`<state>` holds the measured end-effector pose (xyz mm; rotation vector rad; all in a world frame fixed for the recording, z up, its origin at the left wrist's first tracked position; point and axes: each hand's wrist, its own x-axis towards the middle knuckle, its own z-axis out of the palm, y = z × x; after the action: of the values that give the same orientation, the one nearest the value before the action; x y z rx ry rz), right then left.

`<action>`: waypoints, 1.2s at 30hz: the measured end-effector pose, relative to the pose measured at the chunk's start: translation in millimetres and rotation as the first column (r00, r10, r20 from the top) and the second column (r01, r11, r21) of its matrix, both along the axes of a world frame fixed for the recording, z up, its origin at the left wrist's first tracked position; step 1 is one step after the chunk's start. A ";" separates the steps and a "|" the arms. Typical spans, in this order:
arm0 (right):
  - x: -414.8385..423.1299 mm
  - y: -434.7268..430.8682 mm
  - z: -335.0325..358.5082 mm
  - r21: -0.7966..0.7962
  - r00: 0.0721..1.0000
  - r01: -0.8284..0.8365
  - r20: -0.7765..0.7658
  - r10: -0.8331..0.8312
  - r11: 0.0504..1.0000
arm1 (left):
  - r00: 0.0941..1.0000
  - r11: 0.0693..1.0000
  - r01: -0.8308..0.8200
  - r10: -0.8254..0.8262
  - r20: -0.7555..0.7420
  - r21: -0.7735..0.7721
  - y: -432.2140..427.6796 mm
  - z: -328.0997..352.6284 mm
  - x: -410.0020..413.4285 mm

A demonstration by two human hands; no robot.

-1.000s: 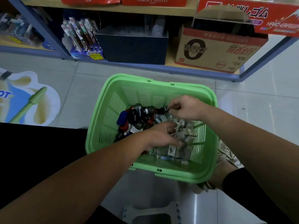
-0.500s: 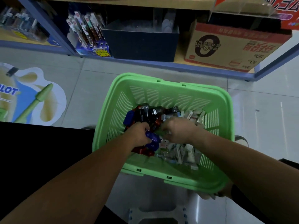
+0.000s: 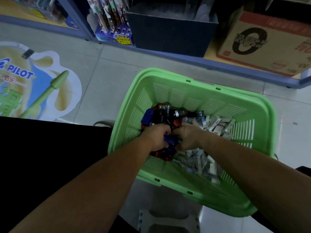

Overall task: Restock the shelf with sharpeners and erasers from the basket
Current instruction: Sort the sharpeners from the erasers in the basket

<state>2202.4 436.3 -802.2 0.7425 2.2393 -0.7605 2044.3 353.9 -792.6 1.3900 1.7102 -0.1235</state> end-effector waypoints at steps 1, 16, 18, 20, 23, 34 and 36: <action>0.4 -1.7 -1.5 0.010 1.000 0.001 0.002 -0.001 1.000 | 1.000 1.000 0.015 -0.014 -0.014 0.004 1.7 1.7 -2.9; -17.0 -15.6 -9.3 0.030 0.998 0.021 0.053 -0.022 0.999 | 0.849 0.911 0.411 -0.369 -0.378 0.033 1.8 56.4 -31.9; -16.6 -17.4 -8.5 0.043 0.999 -0.022 0.051 0.020 0.999 | 0.837 0.902 0.429 -0.383 -0.390 0.035 1.2 56.1 -31.9; -15.8 -16.9 -8.0 0.035 0.999 -0.021 0.044 0.020 0.999 | 0.841 0.905 0.424 -0.375 -0.390 0.044 1.6 54.5 -31.7; -14.8 -11.1 -6.9 -0.072 0.998 0.039 0.045 -0.036 0.997 | 0.922 0.955 0.288 -0.257 -0.289 0.071 -1.1 47.0 -32.3; -0.4 -11.9 9.8 -0.173 0.981 -0.114 0.135 0.139 0.978 | 0.868 0.936 0.347 -0.293 -0.401 0.067 -7.1 38.4 -24.2; 7.7 -15.3 10.5 -0.127 0.985 -0.115 0.115 0.130 0.985 | 0.848 0.937 0.346 -0.291 -0.442 0.045 -3.0 40.7 -22.3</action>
<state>2210.1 420.9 -791.7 0.5723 2.0876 -0.7608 2022.0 350.9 -751.9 1.8393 1.8430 -0.5582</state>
